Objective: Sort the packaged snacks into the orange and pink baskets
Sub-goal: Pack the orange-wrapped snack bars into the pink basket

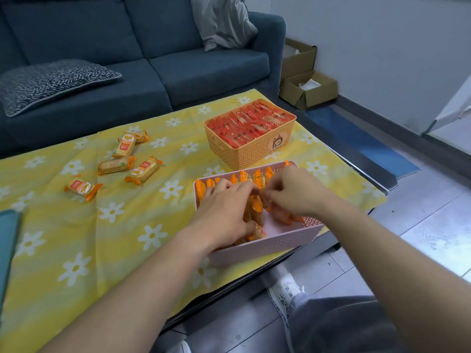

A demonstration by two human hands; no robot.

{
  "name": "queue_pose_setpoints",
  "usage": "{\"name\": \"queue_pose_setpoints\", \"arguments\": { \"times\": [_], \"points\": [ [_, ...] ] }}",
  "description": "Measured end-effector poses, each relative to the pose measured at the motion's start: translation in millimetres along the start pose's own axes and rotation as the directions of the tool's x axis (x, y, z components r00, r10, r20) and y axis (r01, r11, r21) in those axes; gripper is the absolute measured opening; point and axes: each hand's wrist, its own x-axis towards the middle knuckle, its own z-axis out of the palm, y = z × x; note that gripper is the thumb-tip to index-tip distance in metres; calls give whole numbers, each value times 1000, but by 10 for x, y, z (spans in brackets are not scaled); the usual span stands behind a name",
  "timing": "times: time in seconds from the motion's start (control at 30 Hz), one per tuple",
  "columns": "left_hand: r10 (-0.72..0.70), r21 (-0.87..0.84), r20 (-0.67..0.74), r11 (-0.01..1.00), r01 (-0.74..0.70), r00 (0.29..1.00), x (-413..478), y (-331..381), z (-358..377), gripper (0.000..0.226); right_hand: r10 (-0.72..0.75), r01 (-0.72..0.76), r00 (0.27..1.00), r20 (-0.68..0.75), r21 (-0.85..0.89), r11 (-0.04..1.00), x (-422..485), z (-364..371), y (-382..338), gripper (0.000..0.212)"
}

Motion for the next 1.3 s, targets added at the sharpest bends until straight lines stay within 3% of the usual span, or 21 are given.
{"name": "queue_pose_setpoints", "arguments": {
  "times": [0.1, 0.17, 0.27, 0.37, 0.43, 0.67, 0.9, 1.03, 1.17, 1.3],
  "points": [
    [38, 73, 13, 997, -39, 999, 12, -37, -10, 56, 68, -62, 981, -183, 39, 997, -13, -216, 201, 14],
    [53, 103, 27, 993, -56, 998, 12, -51, -12, 59, 57, -57, 986, -157, 3, 998, -12, -208, 260, 9],
    [69, 123, 42, 990, -73, 997, 18, -67, -9, 53, 57, -66, 996, -65, -150, 986, 6, -48, 212, 20],
    [67, 132, 42, 989, -72, 997, 28, -84, -18, 52, 20, -44, 997, -72, -349, 936, 48, 44, 135, 23],
    [68, 135, 46, 988, -74, 997, 33, -90, -26, 52, 34, -54, 998, -60, -370, 927, 71, 2, 152, 20],
    [61, 105, 50, 992, -66, 997, 52, -115, -34, 52, 147, -146, 988, -36, 15, 989, -15, -207, 263, 20],
    [90, 118, -21, 989, -87, 996, 72, -17, 17, 64, 177, -173, 980, -87, 53, 984, 2, 35, 43, 30],
    [100, 71, 16, 992, -101, 995, 80, 51, 39, 80, 133, -132, 991, -13, 80, 988, 21, 97, -29, 9],
    [114, 121, 50, 985, -119, 992, 82, 11, 45, 69, 234, -247, 969, 81, 384, 890, -53, -161, 143, 17],
    [113, 149, 56, 981, -121, 992, 88, -16, 40, 65, 194, -178, 978, -76, 181, 967, -62, -240, 270, 5]
  ]
}}
